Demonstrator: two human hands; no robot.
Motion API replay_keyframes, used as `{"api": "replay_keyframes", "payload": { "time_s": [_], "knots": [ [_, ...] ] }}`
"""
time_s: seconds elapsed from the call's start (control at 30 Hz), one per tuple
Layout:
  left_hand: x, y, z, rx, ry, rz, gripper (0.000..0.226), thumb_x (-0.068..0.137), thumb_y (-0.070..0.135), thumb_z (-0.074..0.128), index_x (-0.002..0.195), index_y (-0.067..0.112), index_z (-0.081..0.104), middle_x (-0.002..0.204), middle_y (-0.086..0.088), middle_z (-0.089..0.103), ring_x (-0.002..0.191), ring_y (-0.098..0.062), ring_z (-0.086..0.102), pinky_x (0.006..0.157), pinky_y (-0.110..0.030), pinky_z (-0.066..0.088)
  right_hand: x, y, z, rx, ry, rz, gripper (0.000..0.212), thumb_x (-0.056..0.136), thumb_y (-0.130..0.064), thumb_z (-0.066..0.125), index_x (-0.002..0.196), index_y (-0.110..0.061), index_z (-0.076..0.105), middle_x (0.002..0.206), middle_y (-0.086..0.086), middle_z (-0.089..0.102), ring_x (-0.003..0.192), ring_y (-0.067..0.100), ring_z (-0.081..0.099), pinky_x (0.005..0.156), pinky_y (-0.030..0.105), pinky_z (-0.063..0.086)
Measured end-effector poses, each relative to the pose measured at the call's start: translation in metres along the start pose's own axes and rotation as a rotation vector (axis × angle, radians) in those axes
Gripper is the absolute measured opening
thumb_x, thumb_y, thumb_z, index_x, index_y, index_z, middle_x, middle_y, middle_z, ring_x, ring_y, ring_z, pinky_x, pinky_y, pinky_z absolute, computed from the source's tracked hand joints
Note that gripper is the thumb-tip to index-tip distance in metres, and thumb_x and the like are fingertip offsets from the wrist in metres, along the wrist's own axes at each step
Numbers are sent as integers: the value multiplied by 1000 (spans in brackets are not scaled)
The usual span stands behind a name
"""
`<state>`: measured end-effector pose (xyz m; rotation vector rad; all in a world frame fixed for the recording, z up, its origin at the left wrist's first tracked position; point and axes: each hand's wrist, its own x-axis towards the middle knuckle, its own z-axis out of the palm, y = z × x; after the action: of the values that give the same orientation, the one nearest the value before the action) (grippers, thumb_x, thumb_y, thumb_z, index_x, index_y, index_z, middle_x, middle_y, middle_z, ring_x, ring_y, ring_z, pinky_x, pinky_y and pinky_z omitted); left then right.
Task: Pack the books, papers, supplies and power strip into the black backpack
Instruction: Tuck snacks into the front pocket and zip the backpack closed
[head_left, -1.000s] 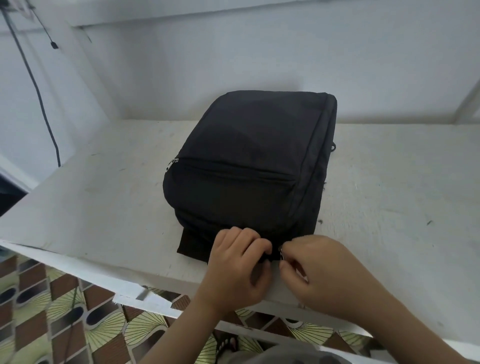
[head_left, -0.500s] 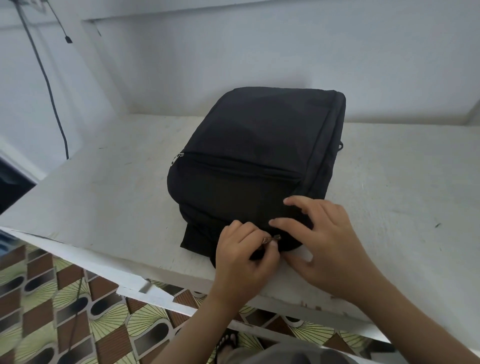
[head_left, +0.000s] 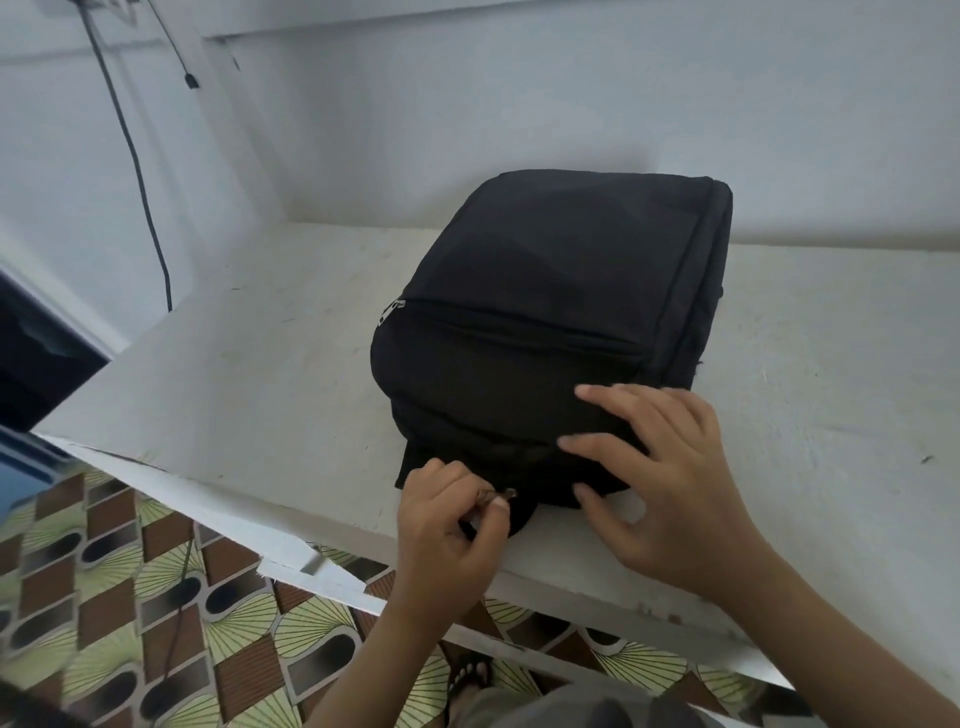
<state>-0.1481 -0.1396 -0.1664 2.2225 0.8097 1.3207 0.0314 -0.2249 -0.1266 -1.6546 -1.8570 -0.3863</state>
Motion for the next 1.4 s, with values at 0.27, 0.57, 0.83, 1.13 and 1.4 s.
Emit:
{"api": "replay_keyframes", "payload": {
  "time_s": [0.27, 0.57, 0.83, 1.13, 1.4],
  "knots": [
    [8, -9, -15, 22, -114, 99, 26, 78, 11, 51, 52, 6, 51, 52, 0, 45, 57, -9, 36, 54, -25, 31, 13, -4, 27, -75, -83, -179, 29, 87, -39, 54, 109, -29, 70, 125, -7, 63, 123, 21, 48, 109, 59, 20],
    [24, -61, -57, -43, -23, -192, 39, 84, 25, 48, 56, -2, 51, 55, 1, 41, 58, -11, 41, 55, -13, 31, -3, -2, 32, -48, 29, -139, 35, 100, -33, 40, 107, -20, 72, 126, -8, 58, 120, 19, 49, 110, 53, 24],
    [86, -116, -76, -26, -49, -266, 40, 86, 26, 51, 59, -4, 47, 53, -10, 41, 53, -12, 37, 52, -19, 26, -4, -8, 35, -105, 61, -85, 35, 100, -33, 42, 105, -18, 73, 125, -5, 58, 119, 18, 50, 109, 51, 24],
    [138, -156, -59, 13, -199, -332, 38, 87, 29, 52, 66, -3, 50, 56, -4, 42, 54, -8, 35, 53, -21, 26, -12, -18, 35, -147, 68, 2, 40, 101, -36, 38, 104, -18, 73, 124, -2, 59, 119, 20, 50, 111, 48, 23],
    [166, -164, -29, 19, -261, -462, 24, 93, 17, 52, 73, 6, 61, 68, -3, 60, 71, -19, 52, 64, -29, 36, -14, -19, 35, -157, 51, 7, 35, 99, -36, 42, 106, -19, 72, 126, 0, 59, 121, 19, 50, 109, 51, 27]
  ]
}}
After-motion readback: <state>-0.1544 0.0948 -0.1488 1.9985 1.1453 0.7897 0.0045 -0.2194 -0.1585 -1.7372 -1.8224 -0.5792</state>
